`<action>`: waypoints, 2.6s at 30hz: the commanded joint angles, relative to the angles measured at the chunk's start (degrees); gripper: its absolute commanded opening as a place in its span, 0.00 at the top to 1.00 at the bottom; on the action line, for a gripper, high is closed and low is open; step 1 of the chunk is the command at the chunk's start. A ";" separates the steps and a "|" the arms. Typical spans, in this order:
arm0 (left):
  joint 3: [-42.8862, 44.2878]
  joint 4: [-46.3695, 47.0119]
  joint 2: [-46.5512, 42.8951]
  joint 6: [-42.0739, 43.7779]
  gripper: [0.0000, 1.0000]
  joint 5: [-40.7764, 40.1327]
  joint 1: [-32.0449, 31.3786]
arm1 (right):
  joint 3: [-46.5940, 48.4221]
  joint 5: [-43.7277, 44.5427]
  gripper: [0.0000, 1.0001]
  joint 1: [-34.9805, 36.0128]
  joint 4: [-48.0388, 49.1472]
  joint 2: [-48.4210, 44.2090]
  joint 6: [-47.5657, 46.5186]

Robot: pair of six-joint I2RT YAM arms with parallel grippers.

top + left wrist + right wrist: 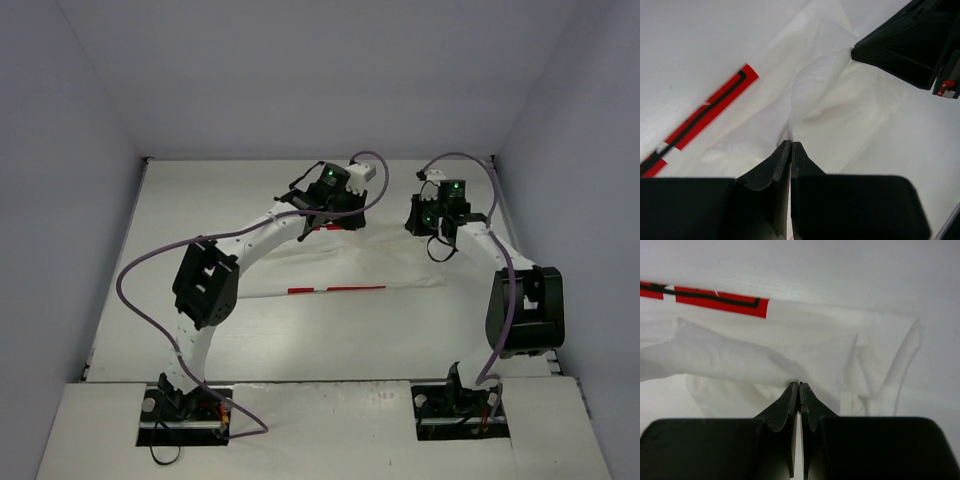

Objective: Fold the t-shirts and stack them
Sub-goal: Fold the other side of the tshirt into a rectangle

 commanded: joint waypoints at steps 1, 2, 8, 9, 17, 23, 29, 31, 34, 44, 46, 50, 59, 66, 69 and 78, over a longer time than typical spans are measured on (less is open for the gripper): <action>-4.80 2.69 -8.20 -0.53 1.00 0.57 -1.93 | -4.80 5.10 1.00 2.61 3.16 -6.62 3.95; -7.02 2.70 -9.56 -0.78 1.00 0.40 -2.77 | -7.18 5.89 1.00 3.30 3.41 -8.53 4.32; -13.23 3.55 -13.27 -1.00 1.00 -0.53 -6.29 | -15.83 9.60 1.00 4.52 5.26 -17.09 7.90; -14.27 3.77 -13.74 -1.17 1.00 -0.49 -7.34 | -17.46 10.07 1.00 4.52 5.26 -18.57 8.40; -20.83 4.64 -15.74 -2.27 1.00 -1.01 -12.92 | -23.96 10.23 1.00 4.63 5.19 -23.24 10.92; -24.14 4.82 -17.37 -2.29 1.00 -1.78 -13.67 | -25.36 11.08 1.00 4.61 5.26 -25.45 12.21; -19.45 1.90 -16.56 2.93 1.00 -4.89 -11.66 | -22.82 11.82 1.00 4.52 5.38 -22.05 9.75; -17.14 1.40 -15.37 4.16 1.00 -5.70 -9.14 | -20.38 12.96 1.00 4.44 5.59 -19.84 9.07; -11.90 0.39 -13.15 5.78 1.00 -6.27 -6.01 | -16.17 12.68 1.00 4.35 6.32 -15.03 8.94; 0.41 -1.86 -0.34 11.85 1.00 -7.50 -1.55 | -5.44 12.13 1.00 4.61 7.37 -3.65 7.81; 0.73 -0.89 1.48 11.40 1.00 -6.78 -1.54 | -3.68 11.35 1.00 4.61 7.37 -1.48 7.63; -0.34 0.68 2.47 9.27 1.00 -5.45 -1.34 | -1.34 9.73 1.00 4.77 7.40 0.74 6.22; -7.67 5.28 -2.38 2.63 0.69 -7.50 -0.13 | 0.48 6.47 1.00 4.96 9.16 0.31 -0.30; -9.82 6.18 -2.48 -6.65 0.51 -1.91 0.06 | -7.26 7.97 1.00 5.69 9.34 -2.75 3.53; -13.33 6.56 -3.85 -9.71 0.51 -0.80 -0.54 | -13.23 9.12 1.00 5.79 9.78 -5.59 5.23; -24.23 6.92 -8.12 -10.96 0.50 -0.38 -4.75 | -18.60 9.20 1.00 5.84 9.30 -11.65 7.57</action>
